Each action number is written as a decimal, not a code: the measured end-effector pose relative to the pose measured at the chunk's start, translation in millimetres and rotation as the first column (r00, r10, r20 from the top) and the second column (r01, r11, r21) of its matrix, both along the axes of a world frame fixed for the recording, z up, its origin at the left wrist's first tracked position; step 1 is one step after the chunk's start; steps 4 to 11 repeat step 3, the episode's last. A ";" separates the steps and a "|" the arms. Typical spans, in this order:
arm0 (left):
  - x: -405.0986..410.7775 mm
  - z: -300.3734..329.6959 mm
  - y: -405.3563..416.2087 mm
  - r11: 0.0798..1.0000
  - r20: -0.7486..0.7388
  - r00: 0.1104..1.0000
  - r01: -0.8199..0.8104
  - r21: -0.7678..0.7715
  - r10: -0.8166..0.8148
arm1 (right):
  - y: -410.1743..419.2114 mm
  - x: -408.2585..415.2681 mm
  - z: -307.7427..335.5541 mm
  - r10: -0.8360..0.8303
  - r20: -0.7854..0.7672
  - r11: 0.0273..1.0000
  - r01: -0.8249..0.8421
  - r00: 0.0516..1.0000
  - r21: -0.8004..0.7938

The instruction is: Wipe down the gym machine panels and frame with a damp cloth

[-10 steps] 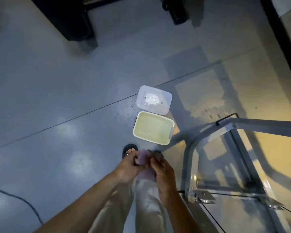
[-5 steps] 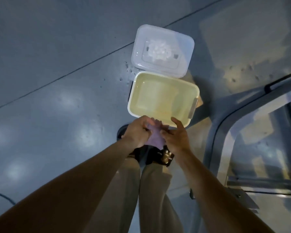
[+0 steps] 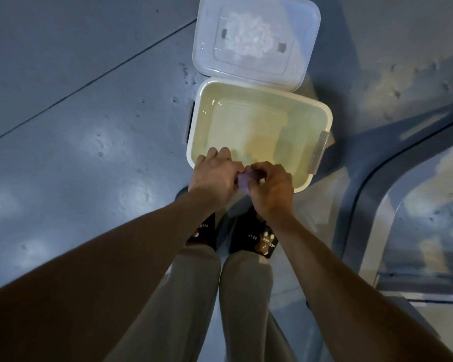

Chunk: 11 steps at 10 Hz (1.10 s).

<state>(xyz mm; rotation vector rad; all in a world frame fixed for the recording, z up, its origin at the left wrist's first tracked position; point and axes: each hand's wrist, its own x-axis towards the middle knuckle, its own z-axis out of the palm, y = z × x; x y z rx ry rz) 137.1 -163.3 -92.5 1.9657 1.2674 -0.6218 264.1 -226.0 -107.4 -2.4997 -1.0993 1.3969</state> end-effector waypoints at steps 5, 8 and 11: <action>-13.8 4.3 -0.8 0.999 -0.040 0.999 0.033 -0.020 -0.034 | -14.1 11.5 11.1 0.142 0.079 0.986 -0.148 0.987 0.078; -13.8 4.3 -0.8 0.999 -0.040 0.999 0.033 -0.020 -0.034 | -14.1 11.5 11.1 0.142 0.079 0.986 -0.148 0.987 0.078; -13.8 4.3 -0.8 0.999 -0.040 0.999 0.033 -0.020 -0.034 | -14.1 11.5 11.1 0.142 0.079 0.986 -0.148 0.987 0.078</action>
